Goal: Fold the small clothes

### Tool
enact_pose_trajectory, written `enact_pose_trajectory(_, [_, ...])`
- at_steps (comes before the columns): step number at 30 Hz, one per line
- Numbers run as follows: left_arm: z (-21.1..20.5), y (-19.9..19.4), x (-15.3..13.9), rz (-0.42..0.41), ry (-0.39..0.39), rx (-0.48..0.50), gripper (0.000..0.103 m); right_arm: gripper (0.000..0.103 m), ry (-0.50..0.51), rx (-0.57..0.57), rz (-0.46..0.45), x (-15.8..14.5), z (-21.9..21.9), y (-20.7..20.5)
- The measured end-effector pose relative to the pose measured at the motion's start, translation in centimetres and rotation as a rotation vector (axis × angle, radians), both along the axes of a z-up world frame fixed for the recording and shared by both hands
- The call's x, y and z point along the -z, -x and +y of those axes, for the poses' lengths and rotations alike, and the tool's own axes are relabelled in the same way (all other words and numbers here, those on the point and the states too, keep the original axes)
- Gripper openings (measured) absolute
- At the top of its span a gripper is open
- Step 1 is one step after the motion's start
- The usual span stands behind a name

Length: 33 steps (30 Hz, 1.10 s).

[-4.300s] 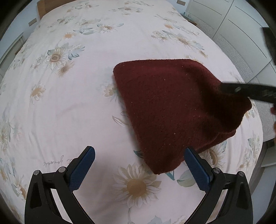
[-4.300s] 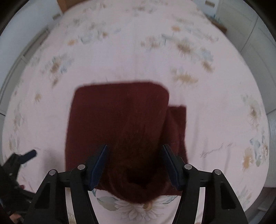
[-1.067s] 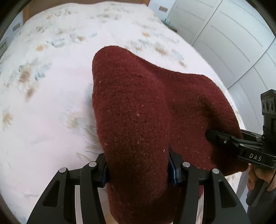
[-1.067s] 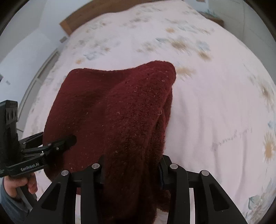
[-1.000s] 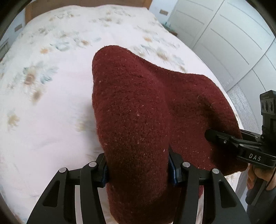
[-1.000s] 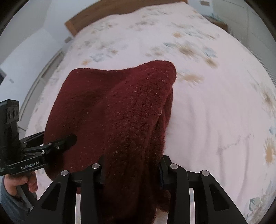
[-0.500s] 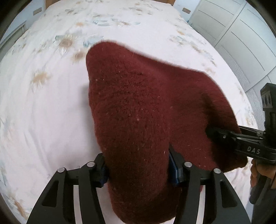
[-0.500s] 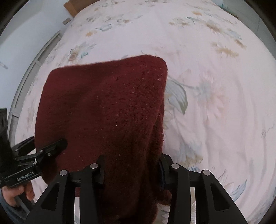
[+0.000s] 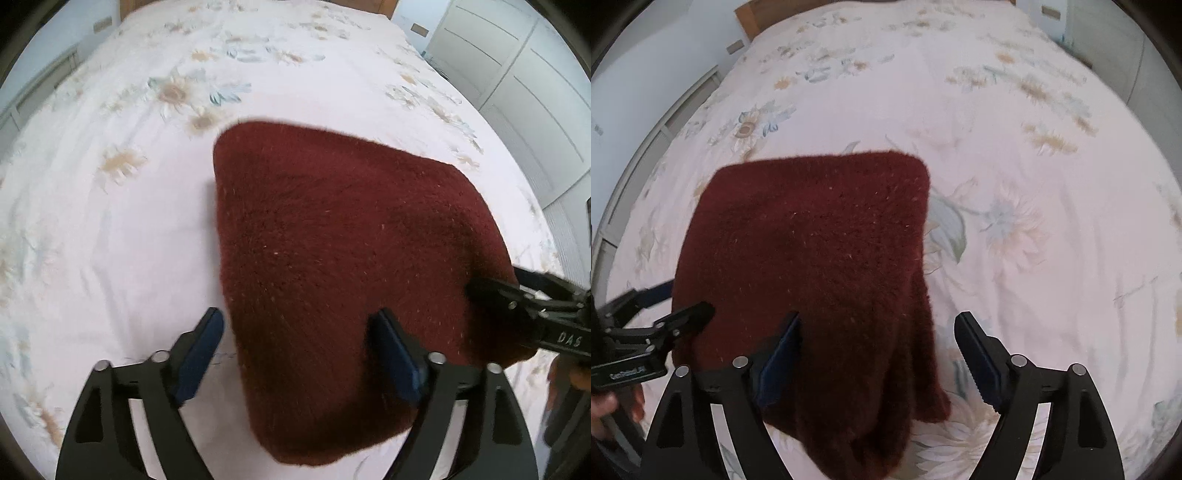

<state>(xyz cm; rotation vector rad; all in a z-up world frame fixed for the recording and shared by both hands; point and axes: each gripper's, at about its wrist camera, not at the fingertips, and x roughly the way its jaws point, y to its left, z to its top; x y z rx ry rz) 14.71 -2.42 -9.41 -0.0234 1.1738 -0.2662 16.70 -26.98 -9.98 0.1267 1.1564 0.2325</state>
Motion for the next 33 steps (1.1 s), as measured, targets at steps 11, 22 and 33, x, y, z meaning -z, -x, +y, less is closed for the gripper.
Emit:
enact_pose_trajectory(11, [0.7,2.0,0.5,-0.006,-0.055,-0.022,0.102,0.103,0.063,0.028,-0.051,1.5,-1.7,1.9])
enact_pose_trajectory(22, [0.9,3.5,2.7,-0.045,-0.059,-0.037,0.103,0.103,0.023,0.091,-0.061,4.2,-3.7,2.9])
enact_pose_trajectory(33, [1.3,5.0,-3.1,-0.110,-0.085,-0.107,0.102,0.103,0.050,0.074,-0.189,-4.0,-3.6,8.0])
